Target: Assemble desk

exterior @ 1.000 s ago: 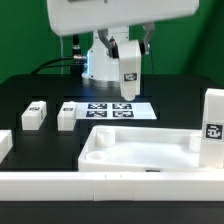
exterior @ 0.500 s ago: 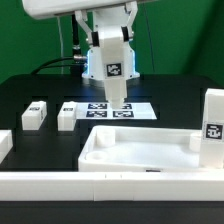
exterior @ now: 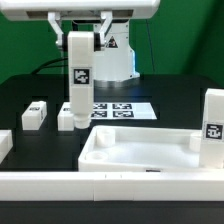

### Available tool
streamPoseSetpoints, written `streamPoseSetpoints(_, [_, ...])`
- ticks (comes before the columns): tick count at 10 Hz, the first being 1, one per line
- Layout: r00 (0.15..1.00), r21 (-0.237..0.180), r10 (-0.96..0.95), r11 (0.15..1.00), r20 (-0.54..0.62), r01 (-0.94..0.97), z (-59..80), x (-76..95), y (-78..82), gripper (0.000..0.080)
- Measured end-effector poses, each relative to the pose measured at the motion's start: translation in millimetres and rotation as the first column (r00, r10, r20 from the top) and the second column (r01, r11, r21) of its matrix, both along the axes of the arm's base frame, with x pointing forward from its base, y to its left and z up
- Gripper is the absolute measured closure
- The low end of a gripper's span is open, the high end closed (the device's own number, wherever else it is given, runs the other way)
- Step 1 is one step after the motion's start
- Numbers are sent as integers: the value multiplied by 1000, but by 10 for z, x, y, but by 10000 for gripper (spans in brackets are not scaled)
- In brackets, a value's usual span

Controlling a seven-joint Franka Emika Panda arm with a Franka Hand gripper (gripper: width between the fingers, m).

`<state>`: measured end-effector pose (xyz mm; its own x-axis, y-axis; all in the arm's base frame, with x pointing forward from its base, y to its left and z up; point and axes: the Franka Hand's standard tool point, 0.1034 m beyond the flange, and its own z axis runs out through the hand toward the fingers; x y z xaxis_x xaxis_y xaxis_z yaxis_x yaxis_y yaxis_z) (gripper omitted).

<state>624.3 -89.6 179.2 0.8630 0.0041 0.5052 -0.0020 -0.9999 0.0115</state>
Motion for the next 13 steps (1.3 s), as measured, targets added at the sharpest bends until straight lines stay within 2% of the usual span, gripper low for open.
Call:
streamPoseSetpoints(1, [1000, 18, -14, 1000, -3, 14, -29, 17, 54, 509])
streamPoseSetpoints(4, [1000, 12, -23, 1000, -18, 23, -198, -68, 76, 509])
streamPoseSetpoints(6, [999, -10, -31, 999, -6, 31, -336, -85, 103, 509])
streamPoseSetpoints(11, [997, 24, -66, 997, -24, 67, -458, -94, 229, 509])
streamPoseSetpoints(13, [997, 21, -70, 997, -24, 70, -507, -99, 250, 509])
